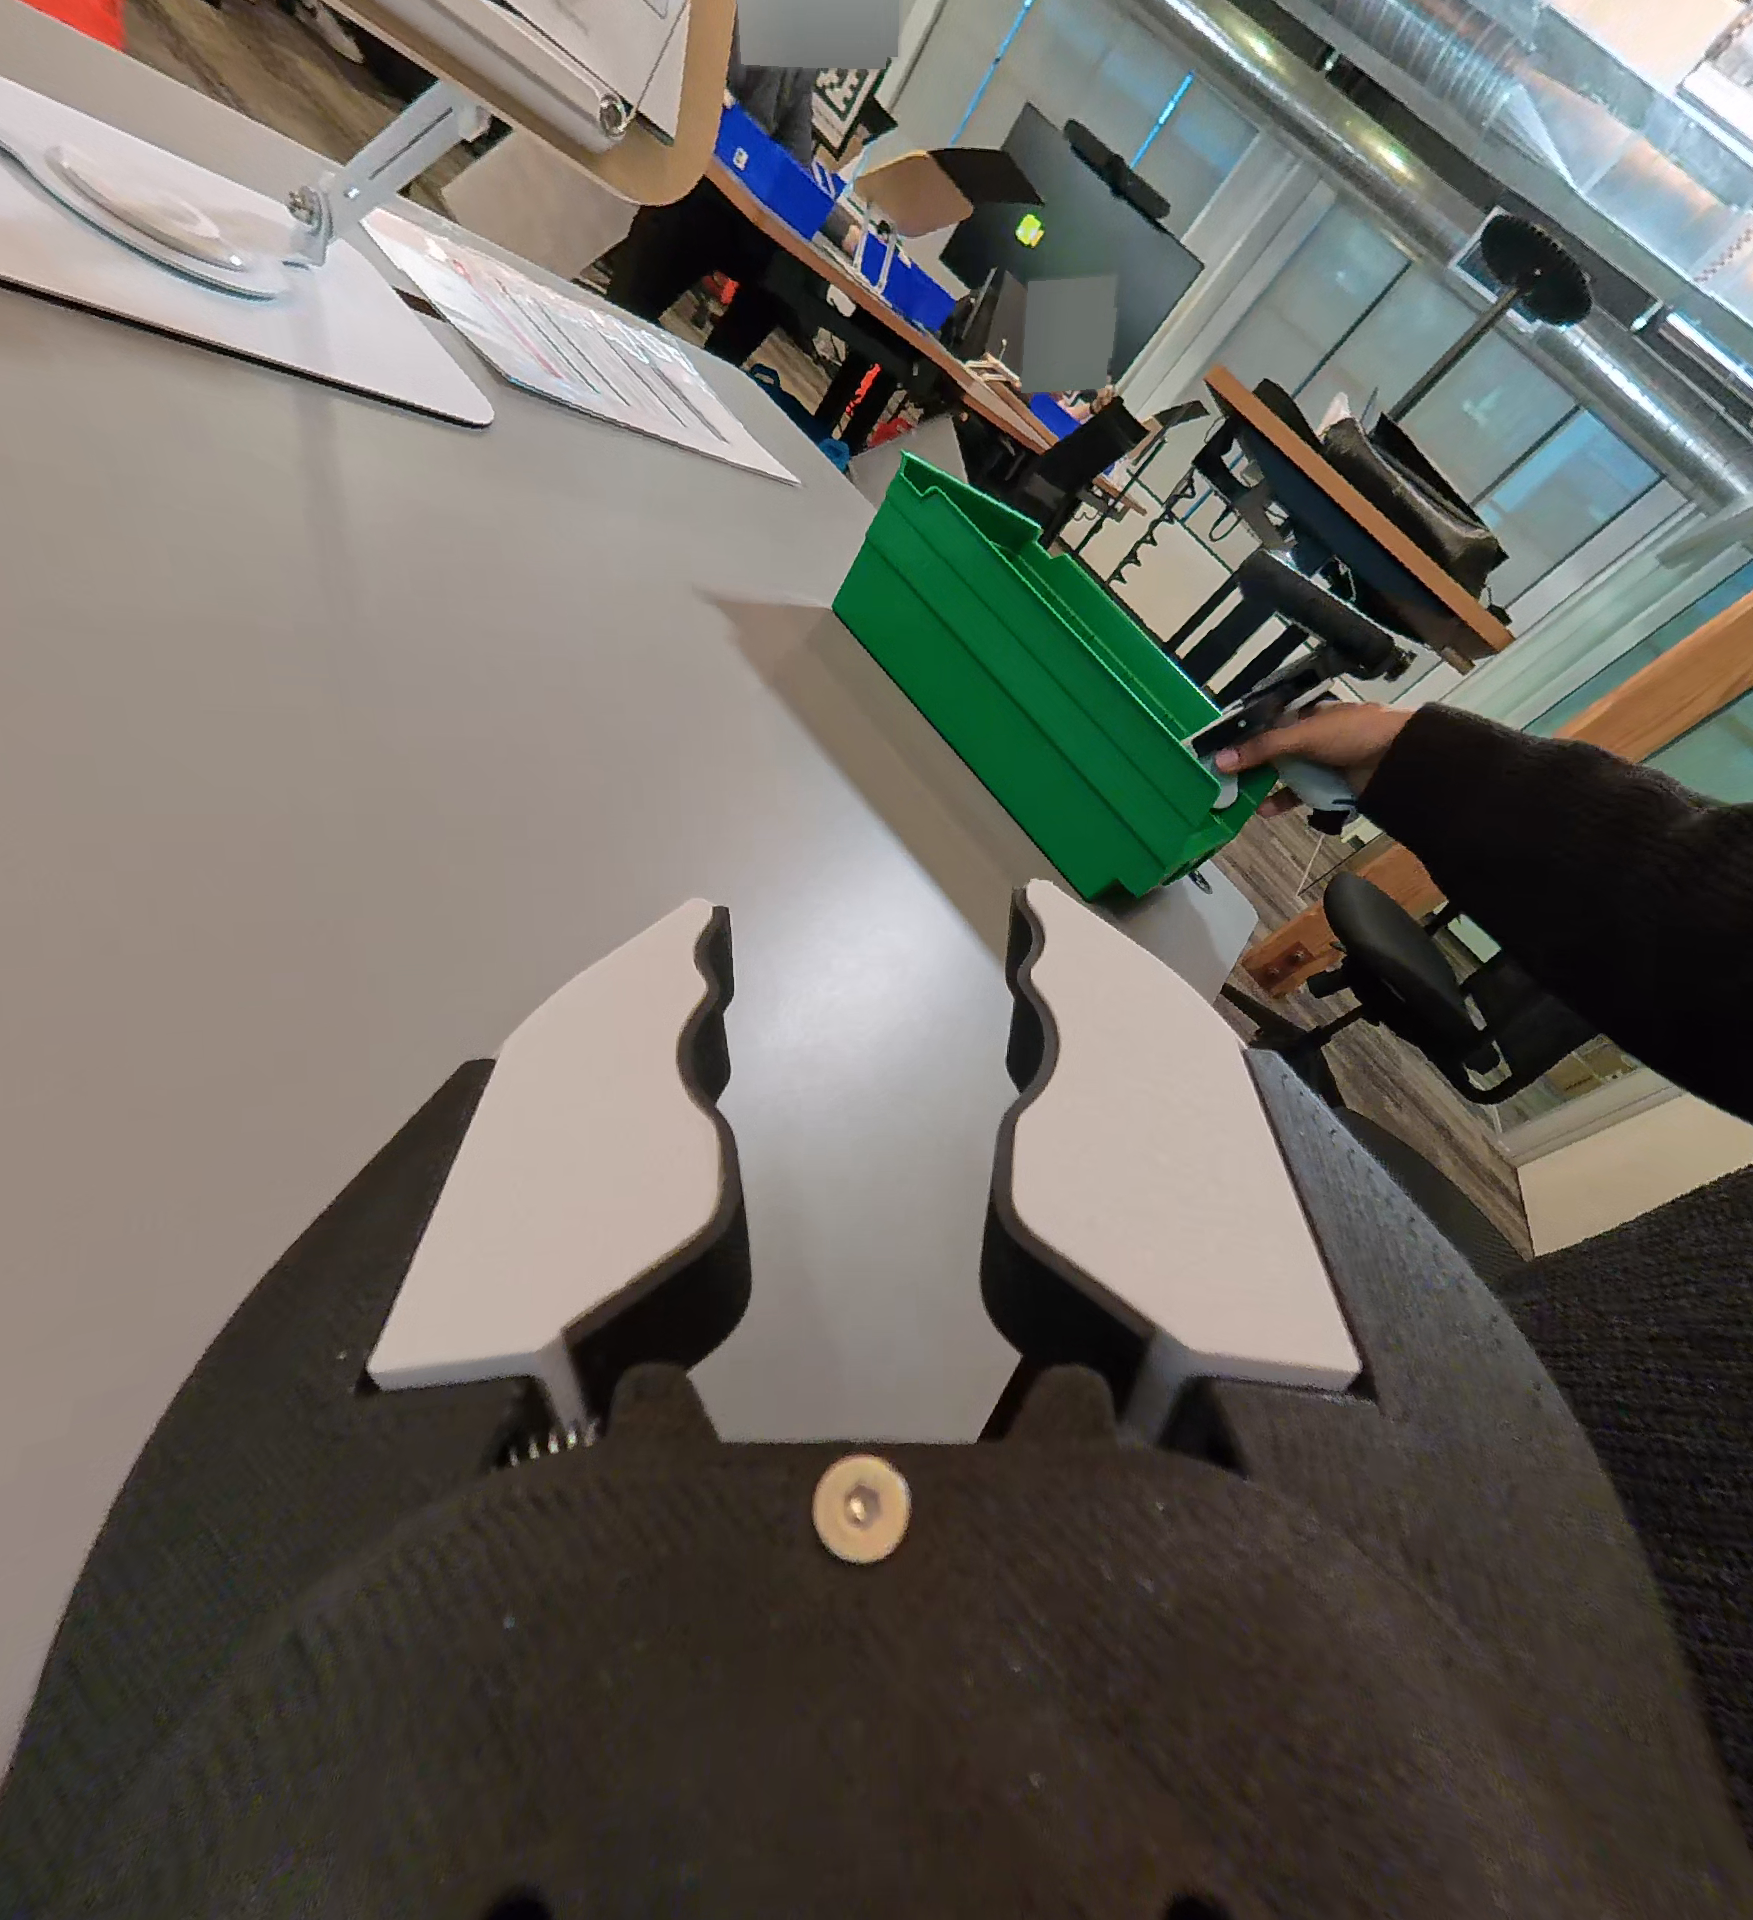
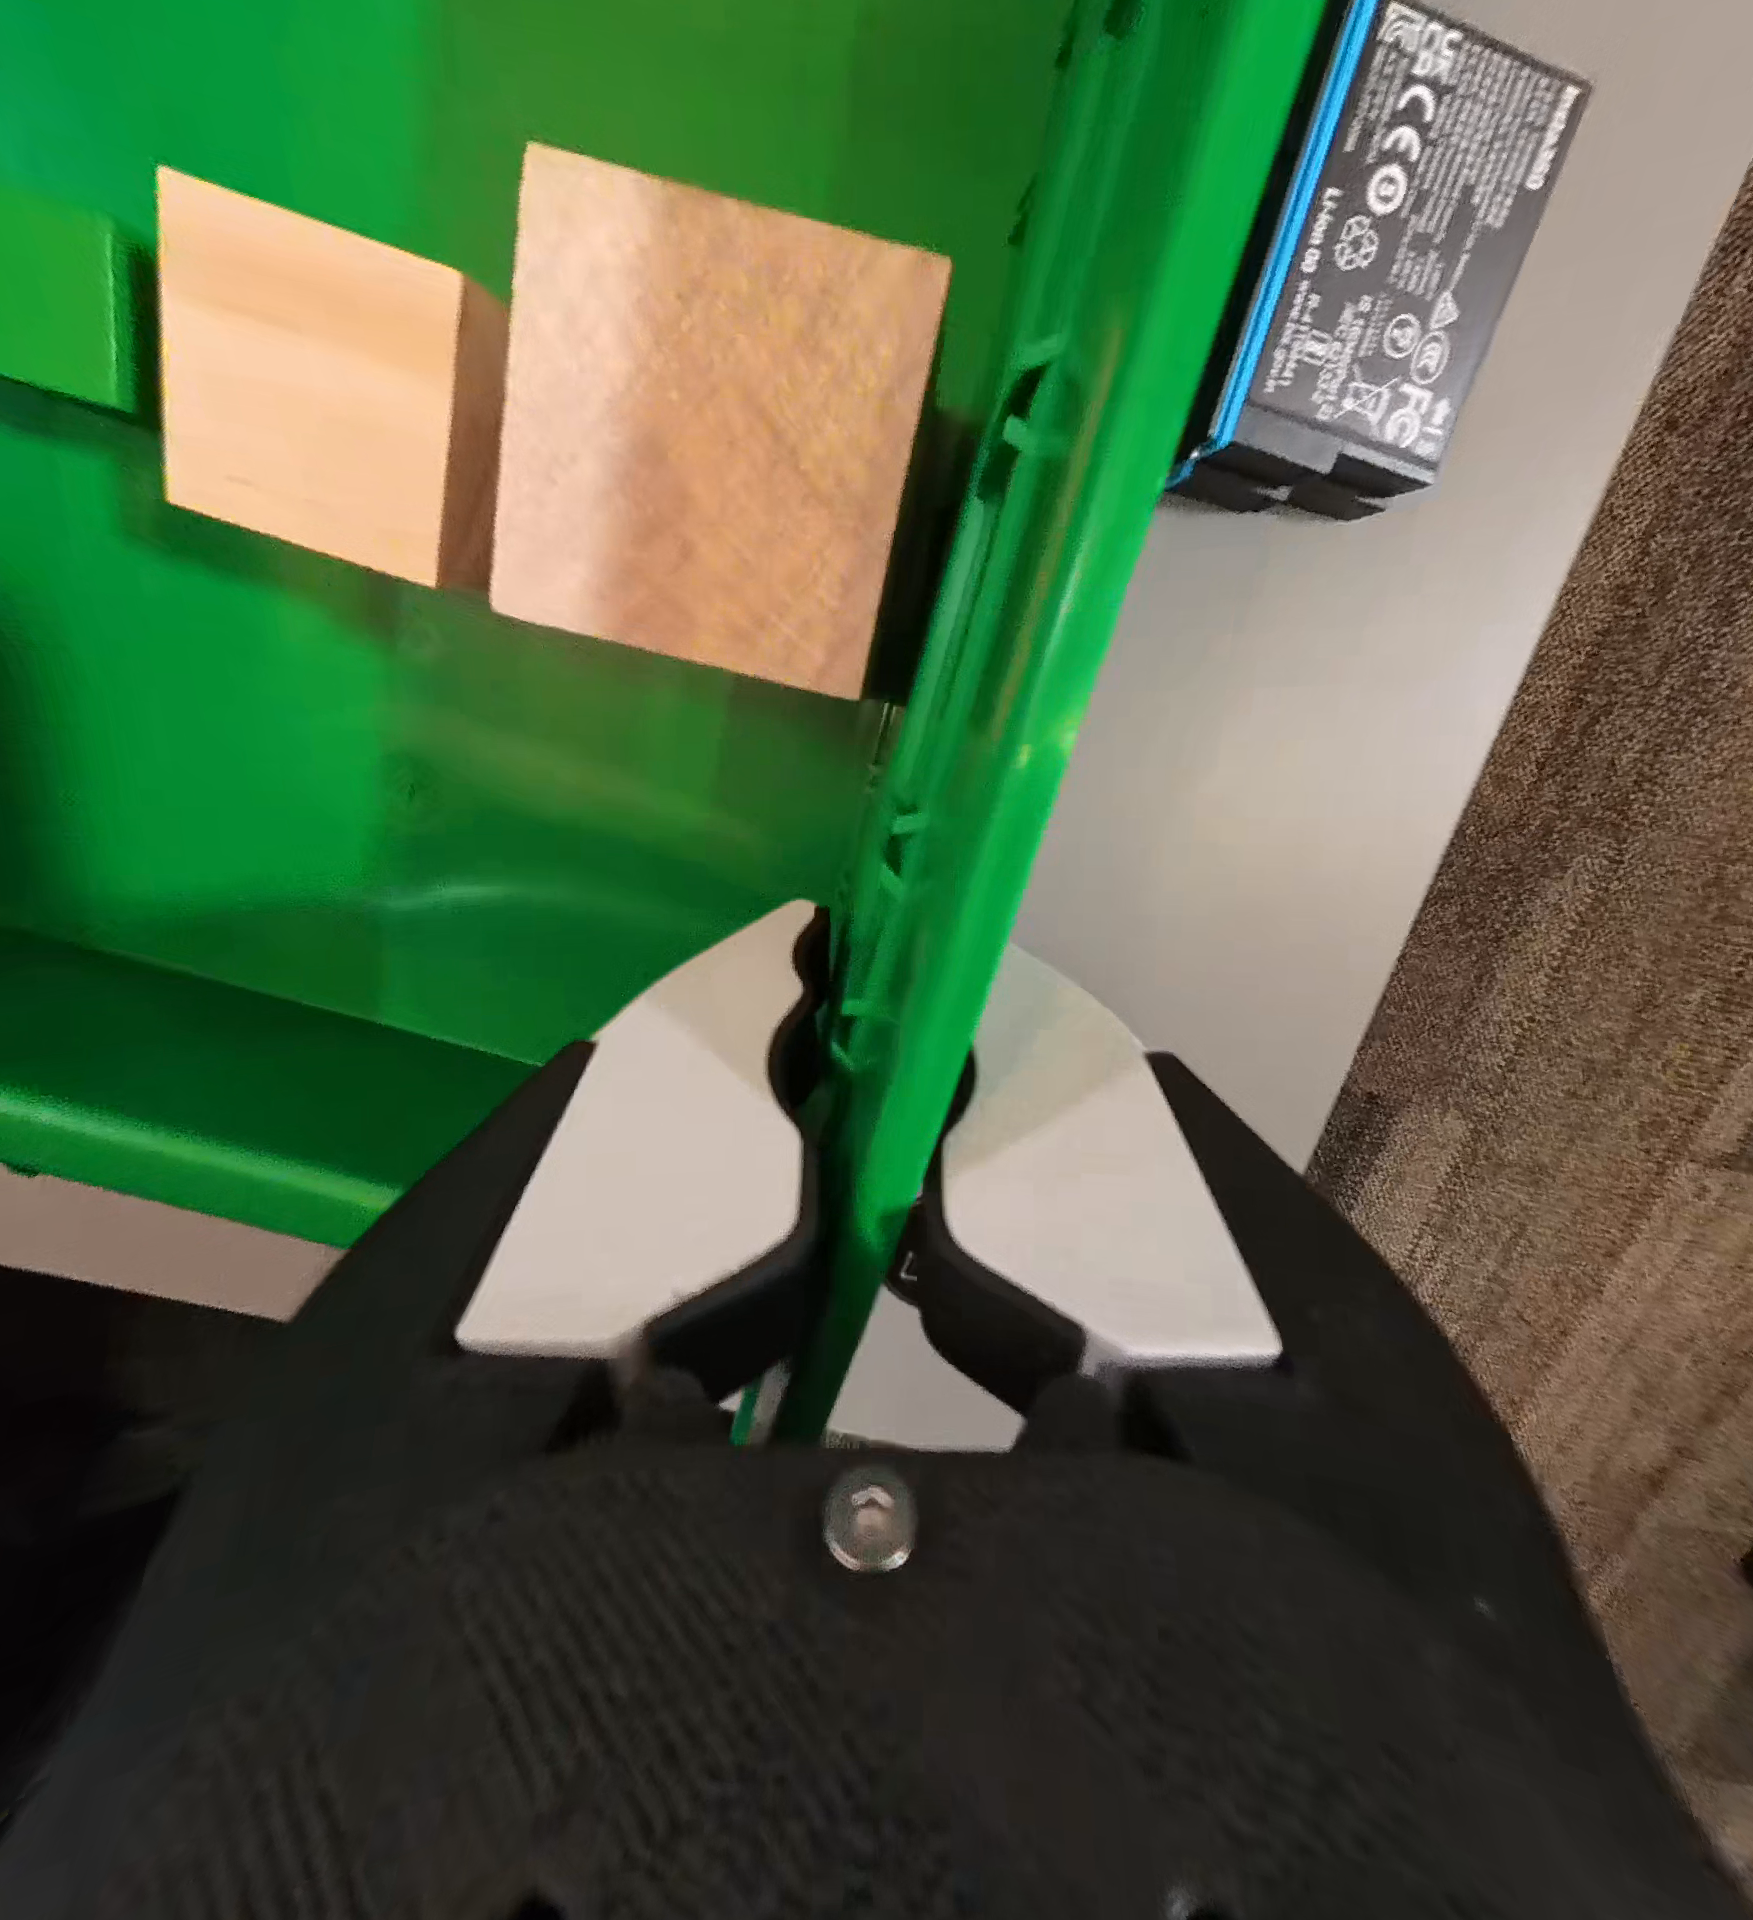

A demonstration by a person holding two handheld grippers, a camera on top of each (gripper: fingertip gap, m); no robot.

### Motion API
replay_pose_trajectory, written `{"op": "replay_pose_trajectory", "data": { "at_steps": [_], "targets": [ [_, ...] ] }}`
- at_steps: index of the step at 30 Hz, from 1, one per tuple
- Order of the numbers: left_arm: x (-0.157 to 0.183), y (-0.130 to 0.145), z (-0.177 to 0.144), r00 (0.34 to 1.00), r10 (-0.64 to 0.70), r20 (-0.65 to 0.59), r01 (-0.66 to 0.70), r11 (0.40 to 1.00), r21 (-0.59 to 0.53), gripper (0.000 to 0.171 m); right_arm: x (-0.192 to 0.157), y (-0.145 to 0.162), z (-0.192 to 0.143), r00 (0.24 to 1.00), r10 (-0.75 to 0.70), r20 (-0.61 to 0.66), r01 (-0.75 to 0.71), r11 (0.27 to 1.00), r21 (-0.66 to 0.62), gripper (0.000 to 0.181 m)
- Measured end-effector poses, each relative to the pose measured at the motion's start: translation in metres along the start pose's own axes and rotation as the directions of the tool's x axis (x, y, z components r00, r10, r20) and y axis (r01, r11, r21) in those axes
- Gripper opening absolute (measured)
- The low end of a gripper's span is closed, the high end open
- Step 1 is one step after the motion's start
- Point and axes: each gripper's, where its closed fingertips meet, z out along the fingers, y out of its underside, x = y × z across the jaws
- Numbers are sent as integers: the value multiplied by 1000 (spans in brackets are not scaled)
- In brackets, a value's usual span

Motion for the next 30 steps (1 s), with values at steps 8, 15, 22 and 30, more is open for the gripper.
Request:
{"op": "replay_pose_trajectory", "data": {
  "at_steps": [8, 15, 22, 30],
  "targets": [
    [2, -1, -1, 1000, 7, -1, -7, 1000, 2, 52, -7, 8, 0, 990, 120, 73, -113, 989, -98, 5],
    [5, -3, -1, 1000, 13, -4, -13, 1000, 7, 52, -11, 9, -1, 984, 165, 64, -158, 983, -94, 4],
    [12, -4, 0, 1000, 10, -21, -9, 1000, 12, 51, -38, 5, -12, 985, 154, 83, -144, 983, -112, 4],
    [41, -13, -6, 995, -25, -95, 29, 999, 41, 52, -107, -24, -24, 980, 105, 169, -91, 992, -89, 4]
  ]
}}
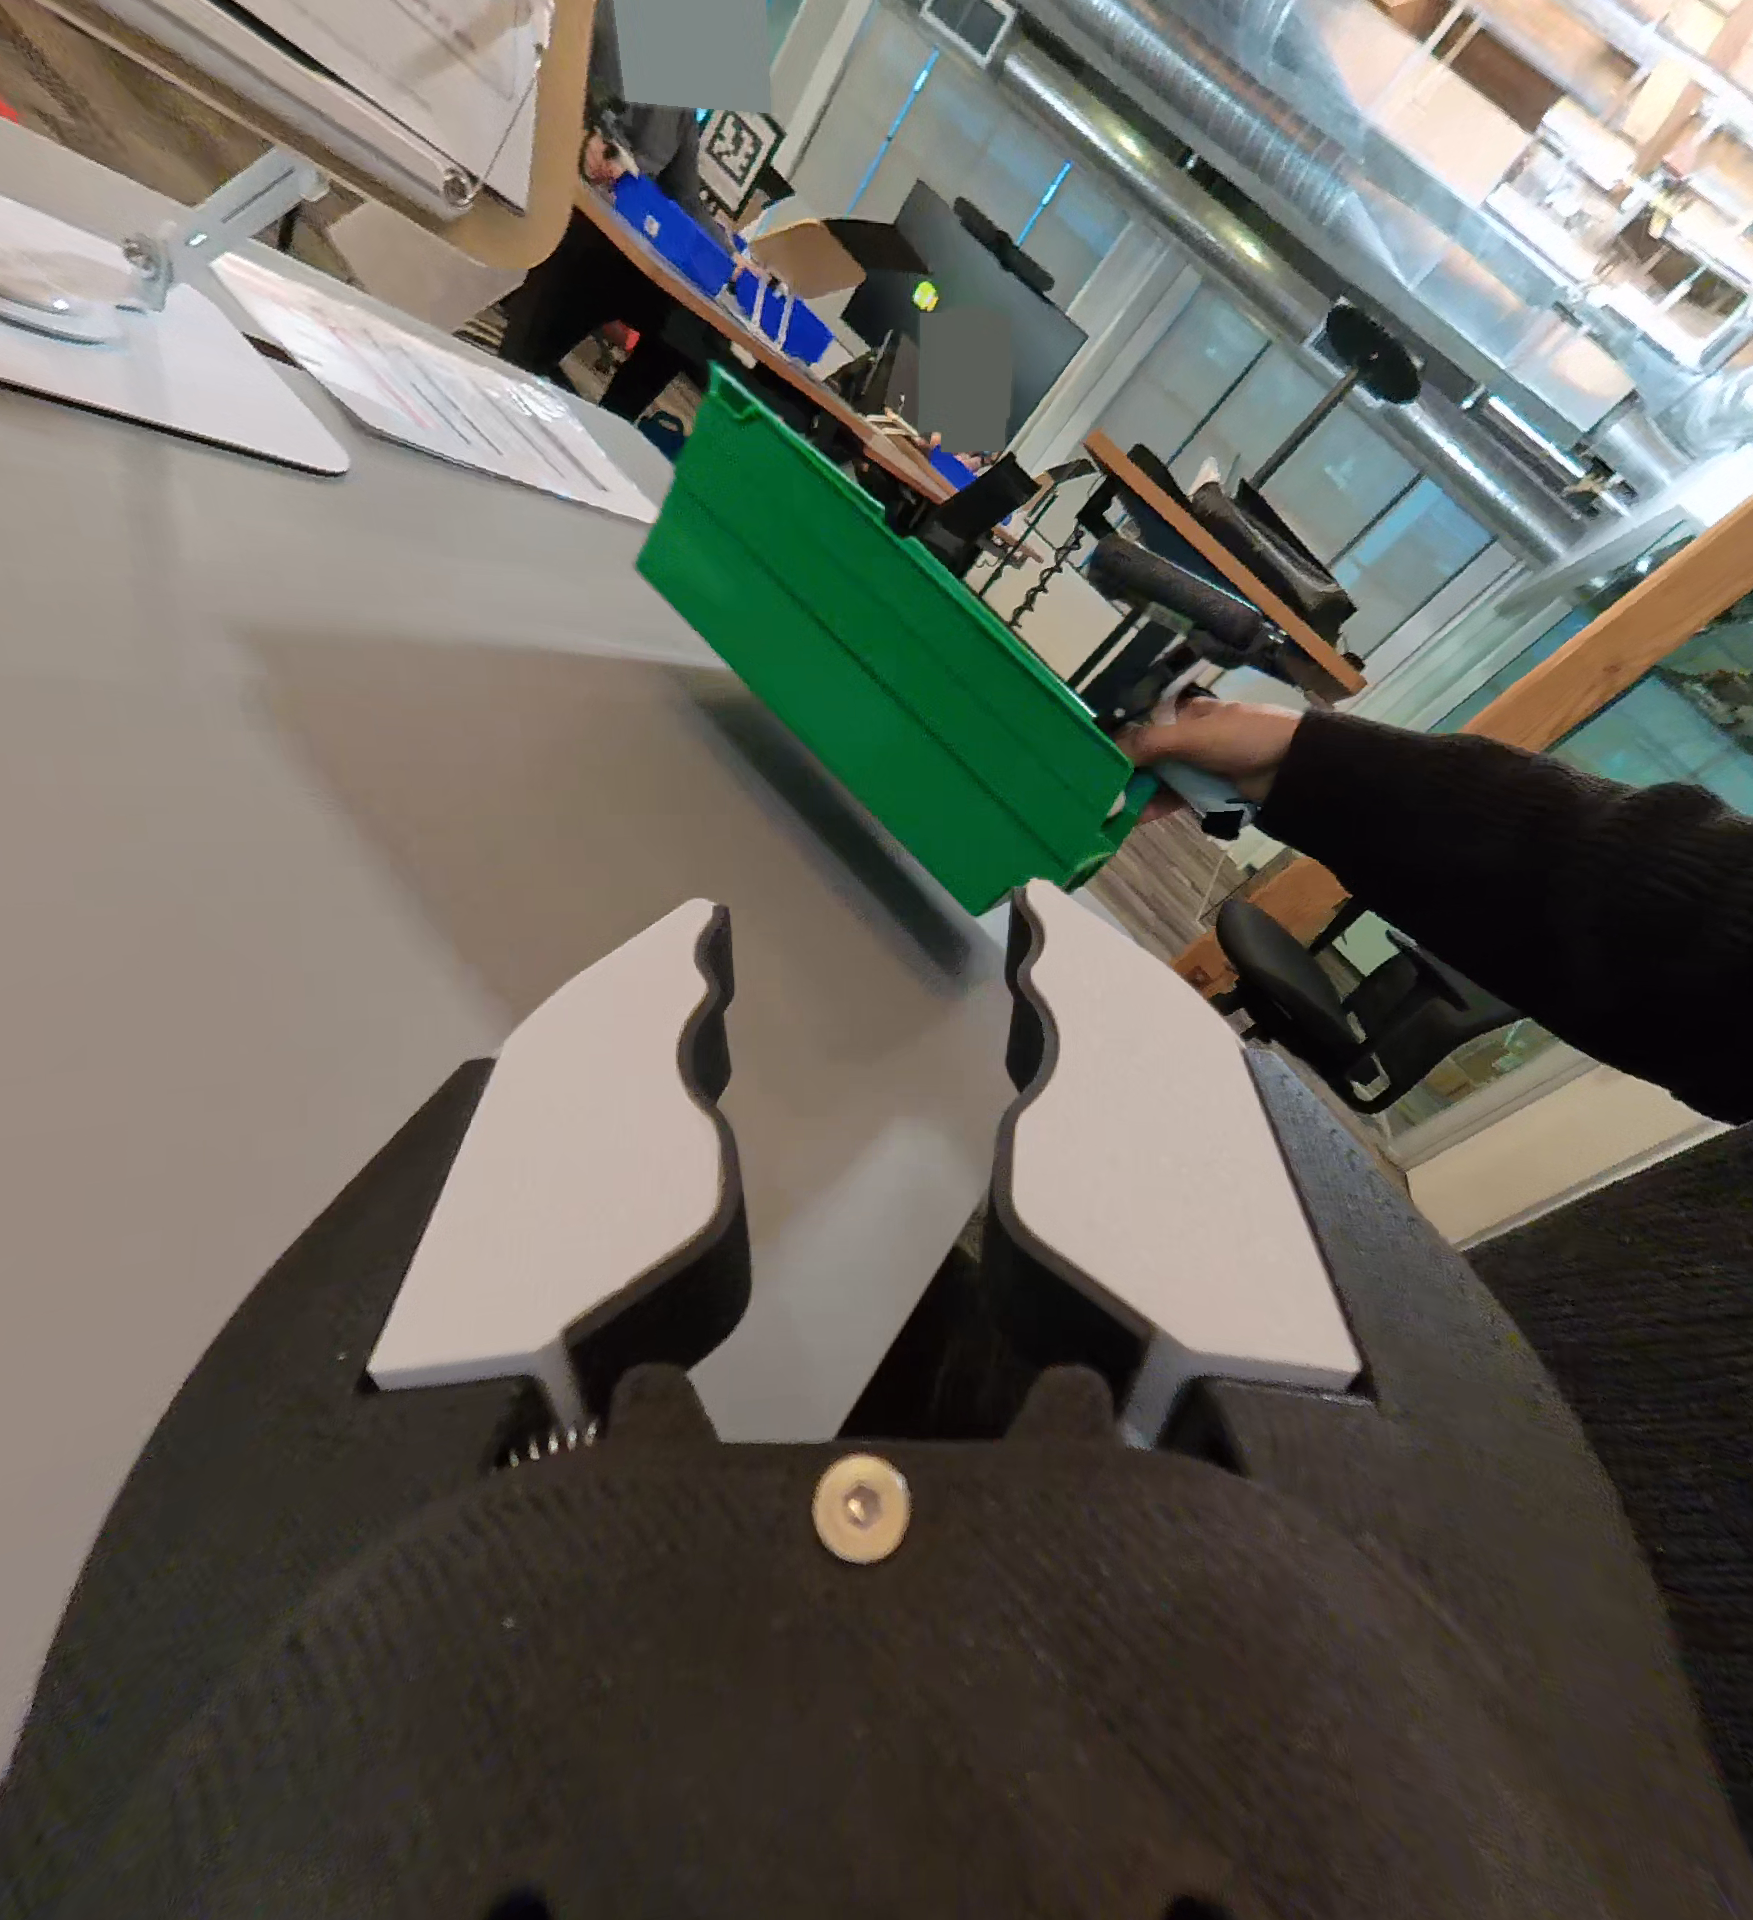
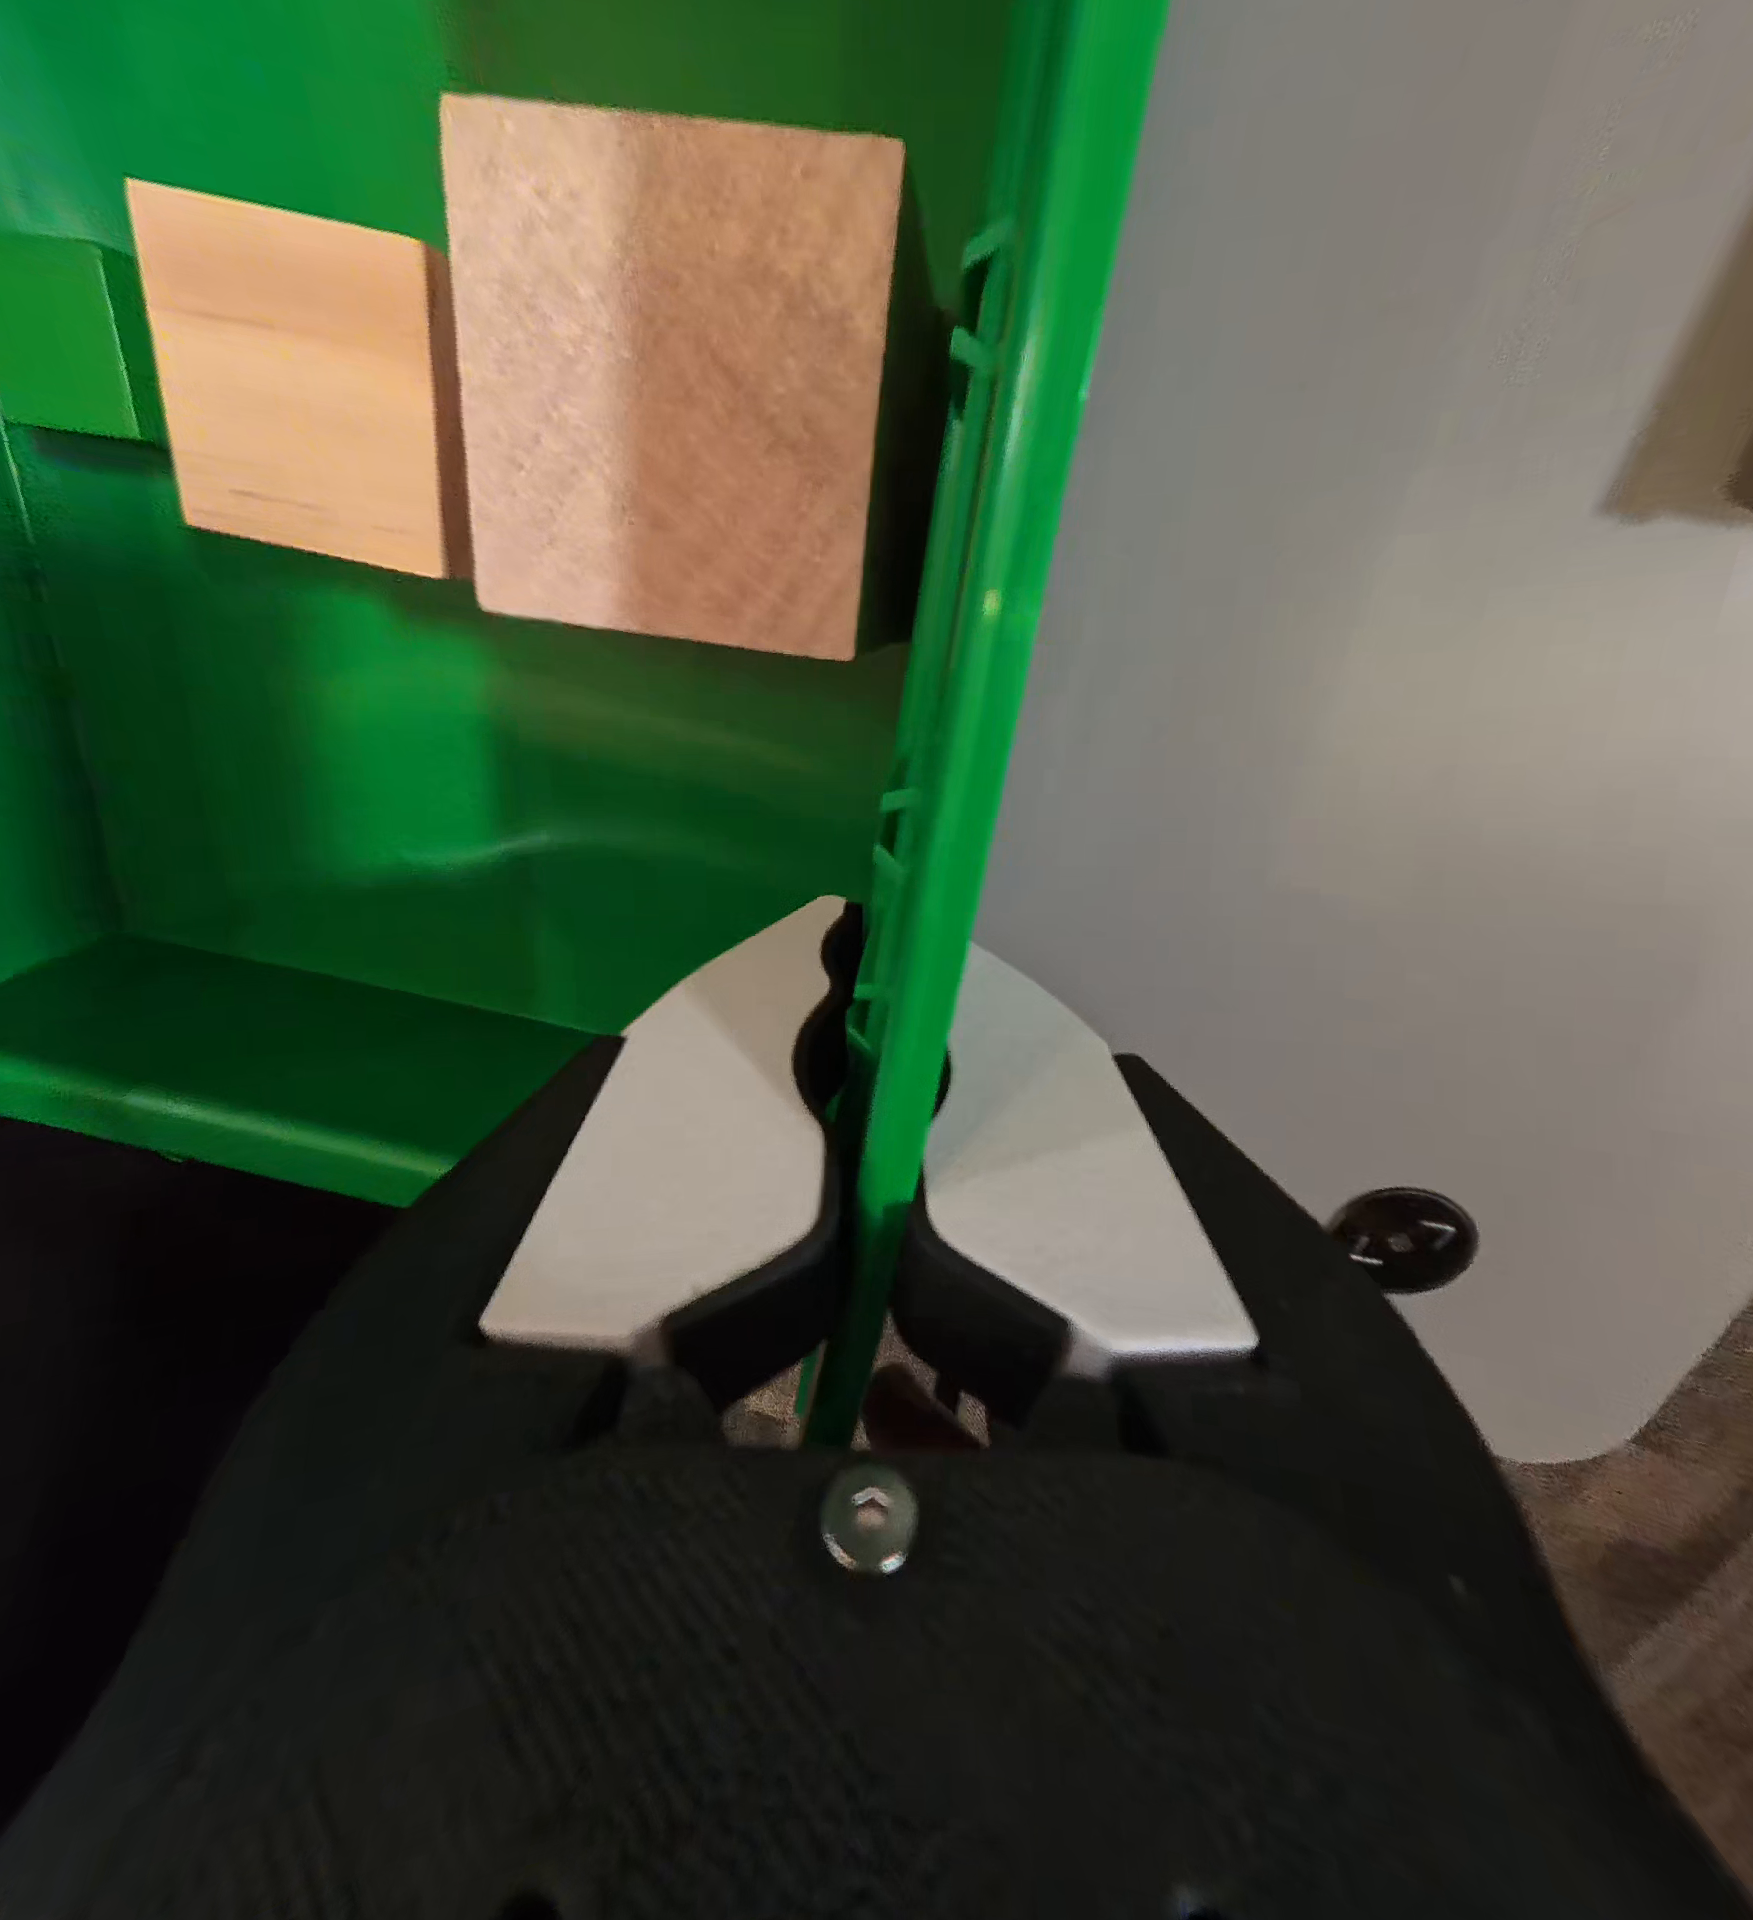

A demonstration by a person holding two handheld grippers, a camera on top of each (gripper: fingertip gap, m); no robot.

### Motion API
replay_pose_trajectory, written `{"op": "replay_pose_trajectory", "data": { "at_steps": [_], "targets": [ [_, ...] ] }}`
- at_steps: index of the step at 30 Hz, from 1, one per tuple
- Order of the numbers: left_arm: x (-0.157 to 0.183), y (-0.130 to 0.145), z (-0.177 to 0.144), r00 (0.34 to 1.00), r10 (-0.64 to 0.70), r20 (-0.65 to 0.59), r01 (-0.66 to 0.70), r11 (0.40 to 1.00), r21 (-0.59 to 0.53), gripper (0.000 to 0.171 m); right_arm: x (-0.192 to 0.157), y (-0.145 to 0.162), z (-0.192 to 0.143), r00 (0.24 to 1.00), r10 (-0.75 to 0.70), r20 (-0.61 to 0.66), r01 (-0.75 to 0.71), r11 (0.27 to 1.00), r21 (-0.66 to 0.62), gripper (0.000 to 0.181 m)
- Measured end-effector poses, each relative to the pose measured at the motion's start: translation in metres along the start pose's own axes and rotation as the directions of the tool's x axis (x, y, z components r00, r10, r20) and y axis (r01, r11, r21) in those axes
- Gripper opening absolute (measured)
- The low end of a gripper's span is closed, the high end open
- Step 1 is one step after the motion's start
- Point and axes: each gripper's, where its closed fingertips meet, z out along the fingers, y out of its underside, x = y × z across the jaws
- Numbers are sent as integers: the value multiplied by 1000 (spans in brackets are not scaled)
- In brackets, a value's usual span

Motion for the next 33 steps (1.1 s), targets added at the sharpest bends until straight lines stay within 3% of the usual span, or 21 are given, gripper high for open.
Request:
{"op": "replay_pose_trajectory", "data": {
  "at_steps": [8, 14, 18, 21, 25, 30, 33],
  "targets": [
    [15, 18, -47, 1000, -16, 21, 16, 999, -36, 54, -87, -24, 18, 990, -134, -33, 132, 989, -67, 4],
    [11, 11, -106, 995, -77, 69, 72, 995, 73, 53, -163, -42, 56, 986, -163, -33, 161, 985, -66, 4],
    [-15, 12, -135, 977, 44, 210, -43, 999, -9, 55, -214, -52, 82, 980, -191, -61, 188, 981, -53, 4],
    [-23, 3, -151, 961, 72, 266, -72, 997, -11, 56, -250, -60, 102, 976, -207, -69, 205, 978, -31, 4],
    [-2, -9, -153, 987, -17, 160, 7, 998, 60, 53, -301, -78, 122, 992, -120, -38, 122, 991, 48, 4],
    [3, 13, -144, 993, -40, 111, 44, 999, -31, 56, -363, -103, 135, 1000, 1, -31, 4, 987, 163, 8],
    [-4, 14, -145, 989, -41, 145, 44, 999, -16, 56, -404, -99, 142, 996, -93, 13, 90, 983, 157, 15]
  ]
}}
